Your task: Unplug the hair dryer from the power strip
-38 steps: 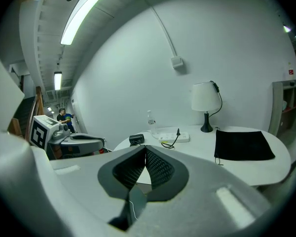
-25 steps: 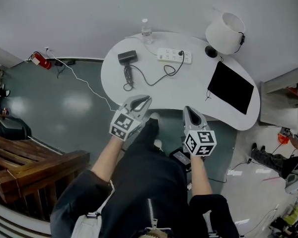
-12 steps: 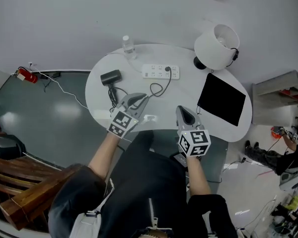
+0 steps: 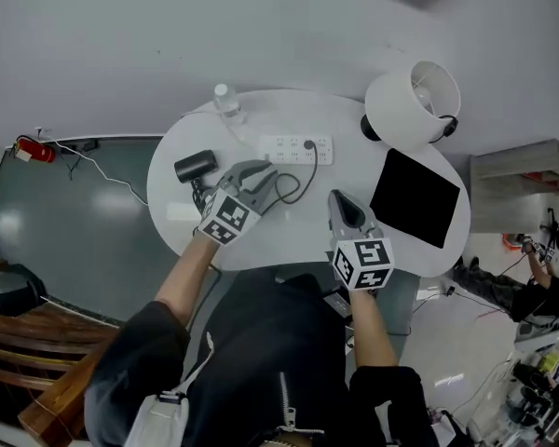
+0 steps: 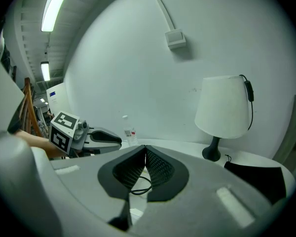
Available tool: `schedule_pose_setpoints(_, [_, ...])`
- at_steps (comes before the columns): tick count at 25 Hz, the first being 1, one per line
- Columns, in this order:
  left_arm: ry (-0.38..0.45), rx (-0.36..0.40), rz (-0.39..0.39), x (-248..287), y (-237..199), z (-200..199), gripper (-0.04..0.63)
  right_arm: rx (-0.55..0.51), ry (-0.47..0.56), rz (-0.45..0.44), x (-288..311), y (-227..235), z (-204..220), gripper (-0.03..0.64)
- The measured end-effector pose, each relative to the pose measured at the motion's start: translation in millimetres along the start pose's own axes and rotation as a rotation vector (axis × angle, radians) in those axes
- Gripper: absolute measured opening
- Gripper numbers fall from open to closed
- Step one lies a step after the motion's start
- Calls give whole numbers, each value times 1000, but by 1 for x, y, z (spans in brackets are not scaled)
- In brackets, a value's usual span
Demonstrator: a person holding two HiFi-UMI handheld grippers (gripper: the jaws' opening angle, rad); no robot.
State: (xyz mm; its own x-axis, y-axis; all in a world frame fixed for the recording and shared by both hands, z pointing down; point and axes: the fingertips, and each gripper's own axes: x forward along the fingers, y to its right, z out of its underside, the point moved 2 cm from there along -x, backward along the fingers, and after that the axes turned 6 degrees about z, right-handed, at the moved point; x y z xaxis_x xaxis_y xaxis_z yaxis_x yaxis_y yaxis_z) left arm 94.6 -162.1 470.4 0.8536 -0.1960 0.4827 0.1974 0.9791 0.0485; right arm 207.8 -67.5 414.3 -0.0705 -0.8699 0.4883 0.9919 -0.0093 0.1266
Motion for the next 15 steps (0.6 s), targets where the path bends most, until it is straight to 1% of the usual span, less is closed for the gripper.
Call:
schedule_pose_setpoints(3, [-52,39,51,19,-7,7,97,-6,-17,14,12,3,-2,5])
schedule_pose_setpoints(5, [-70,70,76,29,-7,11,101,-8,-27,22,17,5,0,5])
schedule_pose_setpoints(10, [-78,72,123,48,-14,20,147,-6,-48,31,30,7,2,5])
schedule_pose_setpoints(15, [-103,90,150,66,-21,26,153,-12,-73,34,41,10,6,5])
